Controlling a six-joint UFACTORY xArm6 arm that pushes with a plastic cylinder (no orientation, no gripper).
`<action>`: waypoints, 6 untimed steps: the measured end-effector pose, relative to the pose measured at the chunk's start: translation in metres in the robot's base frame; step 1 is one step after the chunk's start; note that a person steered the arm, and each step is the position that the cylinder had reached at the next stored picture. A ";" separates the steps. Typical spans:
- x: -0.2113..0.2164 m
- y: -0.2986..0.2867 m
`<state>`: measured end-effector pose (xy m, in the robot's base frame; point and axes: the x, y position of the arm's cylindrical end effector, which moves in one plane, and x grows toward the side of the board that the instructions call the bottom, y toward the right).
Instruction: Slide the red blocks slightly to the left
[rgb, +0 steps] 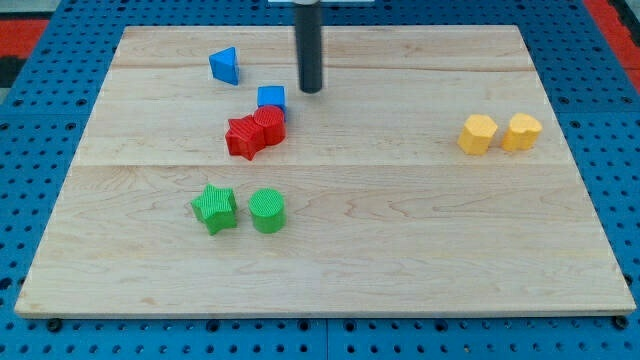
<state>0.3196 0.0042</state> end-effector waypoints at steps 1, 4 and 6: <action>0.035 0.017; 0.051 -0.027; 0.068 -0.029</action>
<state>0.3879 -0.0246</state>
